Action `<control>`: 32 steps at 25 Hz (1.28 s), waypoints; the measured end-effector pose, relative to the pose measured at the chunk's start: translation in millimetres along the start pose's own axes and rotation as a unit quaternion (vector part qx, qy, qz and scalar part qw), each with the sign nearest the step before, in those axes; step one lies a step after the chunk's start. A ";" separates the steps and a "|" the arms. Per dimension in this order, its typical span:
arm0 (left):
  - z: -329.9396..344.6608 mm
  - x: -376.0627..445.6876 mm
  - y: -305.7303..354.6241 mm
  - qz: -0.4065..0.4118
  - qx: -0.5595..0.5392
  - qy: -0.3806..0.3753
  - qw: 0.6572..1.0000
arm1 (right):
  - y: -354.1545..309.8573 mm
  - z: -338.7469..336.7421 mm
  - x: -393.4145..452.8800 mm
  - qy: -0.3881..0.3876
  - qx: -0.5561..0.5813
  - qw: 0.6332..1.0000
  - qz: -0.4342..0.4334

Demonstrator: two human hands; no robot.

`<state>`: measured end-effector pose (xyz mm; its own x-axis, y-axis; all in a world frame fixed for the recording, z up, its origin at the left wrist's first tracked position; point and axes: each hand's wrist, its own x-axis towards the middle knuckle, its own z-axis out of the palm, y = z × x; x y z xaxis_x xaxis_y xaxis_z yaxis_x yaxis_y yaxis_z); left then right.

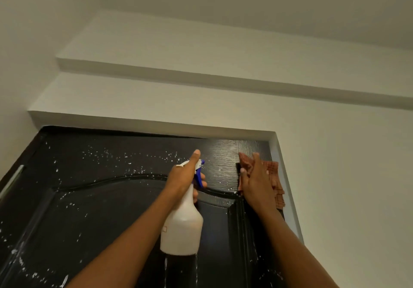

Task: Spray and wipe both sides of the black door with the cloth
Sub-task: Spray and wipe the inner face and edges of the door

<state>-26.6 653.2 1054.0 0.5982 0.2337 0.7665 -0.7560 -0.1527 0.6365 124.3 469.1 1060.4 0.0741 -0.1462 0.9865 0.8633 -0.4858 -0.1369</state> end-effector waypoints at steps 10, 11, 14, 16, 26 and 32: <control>-12.6 29.7 -11.1 -0.042 0.068 0.010 0.997 | 21.3 20.2 -50.6 -0.059 -0.300 0.949 -0.082; -13.3 32.4 -11.8 -0.037 0.062 0.017 0.997 | 20.0 25.1 -54.3 -0.050 -0.295 0.951 -0.081; -16.5 40.1 -8.7 -0.035 0.062 0.013 0.997 | 16.6 34.4 -61.0 -0.048 -0.288 0.953 -0.083; -17.2 44.8 -2.5 -0.030 0.064 0.007 0.997 | 14.2 36.2 -62.6 -0.057 -0.293 0.950 -0.088; -10.4 58.6 30.5 -0.004 0.170 -0.080 0.982 | 4.5 64.2 -92.0 0.000 -0.322 0.939 -0.118; -4.9 64.7 33.2 0.013 0.164 -0.093 0.982 | 3.9 65.6 -103.8 0.044 -0.301 0.951 -0.049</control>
<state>-14.3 668.0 1124.4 0.6417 0.0515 0.7652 -0.6631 -0.4641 0.5873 152.7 538.9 963.3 -0.0568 -0.1324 0.9896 0.4198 -0.9025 -0.0967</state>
